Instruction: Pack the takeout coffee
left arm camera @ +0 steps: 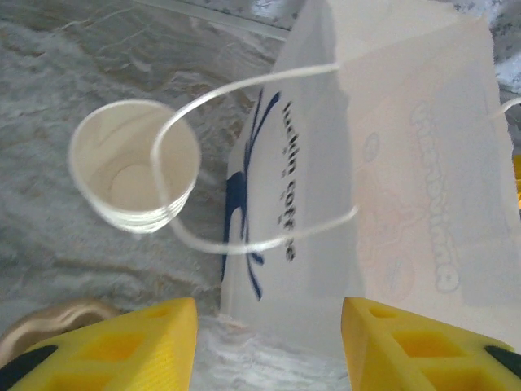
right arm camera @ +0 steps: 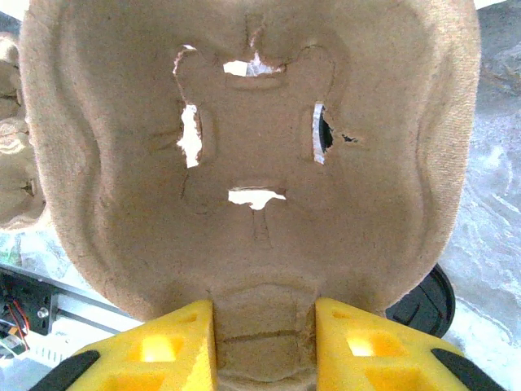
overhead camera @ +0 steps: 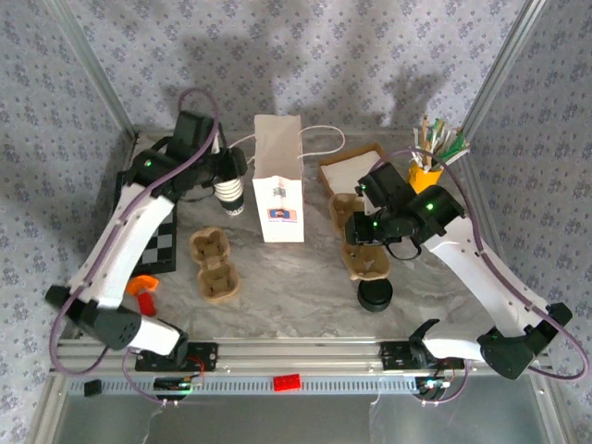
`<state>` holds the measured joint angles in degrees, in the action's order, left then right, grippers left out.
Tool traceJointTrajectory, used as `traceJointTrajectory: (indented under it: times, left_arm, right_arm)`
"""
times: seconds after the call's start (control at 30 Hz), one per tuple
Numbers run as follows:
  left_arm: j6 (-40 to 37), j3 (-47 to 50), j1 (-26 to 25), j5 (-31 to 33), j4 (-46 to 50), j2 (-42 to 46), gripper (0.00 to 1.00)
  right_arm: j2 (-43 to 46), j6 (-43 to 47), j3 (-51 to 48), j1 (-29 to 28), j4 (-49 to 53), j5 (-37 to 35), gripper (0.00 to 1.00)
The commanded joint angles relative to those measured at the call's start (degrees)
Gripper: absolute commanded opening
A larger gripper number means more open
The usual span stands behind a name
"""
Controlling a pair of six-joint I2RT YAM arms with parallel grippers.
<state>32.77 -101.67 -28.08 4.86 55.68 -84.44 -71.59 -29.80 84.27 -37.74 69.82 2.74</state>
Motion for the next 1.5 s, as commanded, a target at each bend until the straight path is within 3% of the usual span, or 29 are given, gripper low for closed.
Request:
traceJointTrajectory:
  times: [0.0,0.23,0.43,0.6,0.87,1.27,1.47]
  left_arm:
    - [-4.4,-5.6,0.0,-2.7,-1.1,-4.2,0.5]
    - [-7.6,-17.1,-0.2,3.4,4.4,-15.1,0.47]
    - [-9.9,-22.1,0.1,0.5,6.7,-21.2,0.41]
    - [-10.8,-24.5,0.0,0.1,8.4,-23.7,0.29]
    - [-11.0,-24.9,-0.2,-1.1,11.3,-22.5,0.08]
    - [-6.4,-23.1,-4.0,-0.5,18.0,-16.2,0.02]
    - [1.5,-13.6,-6.4,-0.5,13.7,-9.1,0.02]
  right_arm:
    - [-0.7,-0.2,3.7,0.1,2.9,-2.8,0.32]
    - [-1.6,0.0,7.5,-0.6,4.1,-4.0,0.32]
    - [-1.6,-0.7,9.6,-1.8,5.1,-4.8,0.31]
    - [-1.8,-1.0,11.3,-2.7,5.7,-5.2,0.31]
    - [-2.6,-2.1,14.6,-4.0,6.3,-4.5,0.3]
    - [-4.5,-5.8,23.5,-8.4,7.2,-3.4,0.28]
    - [-4.8,-8.2,28.0,-9.6,7.4,-3.0,0.28]
